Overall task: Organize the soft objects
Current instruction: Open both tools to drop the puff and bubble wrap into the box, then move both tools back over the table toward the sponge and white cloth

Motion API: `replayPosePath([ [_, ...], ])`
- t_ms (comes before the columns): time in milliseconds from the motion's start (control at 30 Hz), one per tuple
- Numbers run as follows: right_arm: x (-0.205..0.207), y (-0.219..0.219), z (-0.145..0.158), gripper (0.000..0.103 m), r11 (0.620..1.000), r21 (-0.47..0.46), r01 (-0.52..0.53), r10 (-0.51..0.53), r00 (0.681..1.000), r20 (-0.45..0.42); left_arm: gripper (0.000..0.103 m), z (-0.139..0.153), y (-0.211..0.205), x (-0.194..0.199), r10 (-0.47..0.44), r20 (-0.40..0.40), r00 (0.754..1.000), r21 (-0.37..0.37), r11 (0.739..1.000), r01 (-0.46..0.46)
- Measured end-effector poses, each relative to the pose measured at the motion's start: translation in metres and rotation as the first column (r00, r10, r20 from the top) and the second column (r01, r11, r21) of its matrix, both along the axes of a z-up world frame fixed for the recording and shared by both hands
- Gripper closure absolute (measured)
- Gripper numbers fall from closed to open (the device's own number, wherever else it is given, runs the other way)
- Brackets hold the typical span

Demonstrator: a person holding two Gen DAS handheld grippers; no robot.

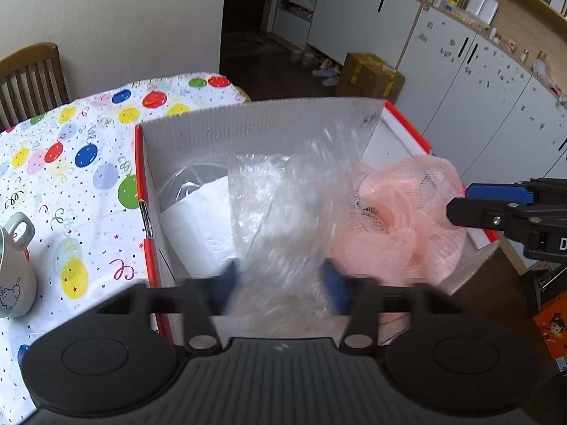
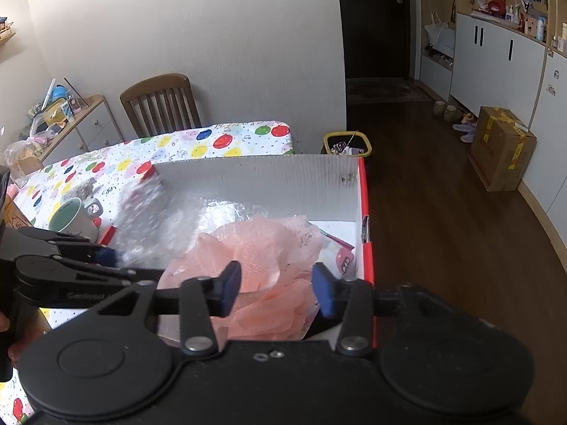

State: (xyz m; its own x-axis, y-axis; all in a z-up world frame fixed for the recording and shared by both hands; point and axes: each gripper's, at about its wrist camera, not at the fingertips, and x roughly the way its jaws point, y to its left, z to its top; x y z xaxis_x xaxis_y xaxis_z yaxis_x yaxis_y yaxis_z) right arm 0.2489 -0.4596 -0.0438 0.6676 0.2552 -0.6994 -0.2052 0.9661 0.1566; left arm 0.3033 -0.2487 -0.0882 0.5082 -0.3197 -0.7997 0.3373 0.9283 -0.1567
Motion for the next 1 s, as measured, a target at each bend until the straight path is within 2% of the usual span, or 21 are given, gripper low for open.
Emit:
replayPosePath([
  [167, -0.003, 0.001, 0.005, 0.049, 1.000, 0.001, -0.011, 0.011, 1.000, 0.011, 0.029, 0.010, 0.002, -0.010, 0.005, 0.042, 0.999, -0.027, 1.000, -0.004],
  [233, -0.006, 0.002, 0.007, 0.040, 1.000, 0.005, -0.020, 0.020, 1.000, 0.021, 0.029, 0.015, 0.004, -0.015, 0.006, 0.051, 0.999, -0.036, 0.999, -0.004],
  [633, -0.028, 0.016, 0.029, 0.019, 0.996, 0.030, -0.083, 0.081, 0.994, 0.080, 0.027, 0.047, 0.026, -0.052, 0.032, 0.138, 0.990, -0.066, 0.998, -0.023],
  [733, -0.036, 0.028, 0.039, 0.011, 0.993, 0.006, -0.116, 0.114, 0.987, 0.116, 0.020, 0.057, 0.034, -0.062, 0.046, 0.159, 0.986, -0.087, 0.996, -0.032],
  [1000, -0.048, 0.061, 0.061, 0.003, 0.981, 0.022, -0.191, 0.184, 0.969, 0.167, 0.017, 0.078, 0.074, -0.083, 0.131, 0.186, 0.974, -0.157, 0.982, -0.103],
])
